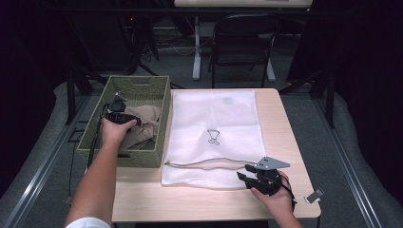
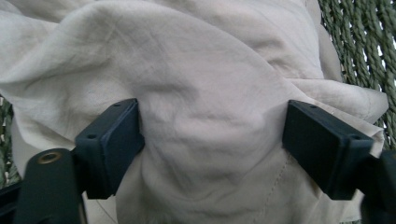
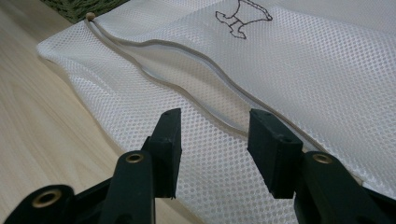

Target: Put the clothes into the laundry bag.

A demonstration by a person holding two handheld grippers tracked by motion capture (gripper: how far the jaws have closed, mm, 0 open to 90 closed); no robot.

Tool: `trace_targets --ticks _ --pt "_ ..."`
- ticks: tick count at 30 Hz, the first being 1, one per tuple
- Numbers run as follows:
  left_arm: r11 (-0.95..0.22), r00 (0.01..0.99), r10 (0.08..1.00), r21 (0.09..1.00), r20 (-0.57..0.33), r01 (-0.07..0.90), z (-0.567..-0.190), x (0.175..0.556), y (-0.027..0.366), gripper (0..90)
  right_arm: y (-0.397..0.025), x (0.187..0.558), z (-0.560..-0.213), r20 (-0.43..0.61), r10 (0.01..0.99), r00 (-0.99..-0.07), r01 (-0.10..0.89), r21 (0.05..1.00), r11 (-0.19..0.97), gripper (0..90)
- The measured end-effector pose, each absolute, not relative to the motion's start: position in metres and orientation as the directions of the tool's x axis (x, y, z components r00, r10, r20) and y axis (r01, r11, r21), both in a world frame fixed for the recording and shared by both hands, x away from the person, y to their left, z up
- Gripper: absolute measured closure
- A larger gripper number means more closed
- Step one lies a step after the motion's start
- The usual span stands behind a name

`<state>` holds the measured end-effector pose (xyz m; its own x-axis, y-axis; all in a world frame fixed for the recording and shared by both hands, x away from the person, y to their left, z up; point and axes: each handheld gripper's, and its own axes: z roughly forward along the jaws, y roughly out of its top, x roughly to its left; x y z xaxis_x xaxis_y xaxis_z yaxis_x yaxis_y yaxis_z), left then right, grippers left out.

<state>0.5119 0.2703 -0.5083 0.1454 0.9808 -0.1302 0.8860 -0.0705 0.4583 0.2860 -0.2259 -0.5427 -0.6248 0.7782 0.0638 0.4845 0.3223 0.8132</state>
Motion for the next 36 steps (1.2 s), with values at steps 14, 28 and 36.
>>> trace_targets --ticks 14,28,36 --pt "-0.093 0.159 0.981 0.455 -0.109 0.885 -0.519 0.517 0.264 6.4 -0.226 0.287 -0.543 0.065 0.778 -0.625 0.487 0.811 0.323 54.6" --pt "-0.098 0.17 0.977 0.442 -0.127 0.892 -0.527 0.52 0.262 0.0 -0.226 0.288 -0.544 0.065 0.775 -0.628 0.484 0.813 0.324 54.6" --pt "-0.1 0.17 0.978 0.438 -0.122 0.893 -0.528 0.521 0.261 0.0 -0.226 0.288 -0.543 0.067 0.774 -0.629 0.486 0.811 0.325 54.5"
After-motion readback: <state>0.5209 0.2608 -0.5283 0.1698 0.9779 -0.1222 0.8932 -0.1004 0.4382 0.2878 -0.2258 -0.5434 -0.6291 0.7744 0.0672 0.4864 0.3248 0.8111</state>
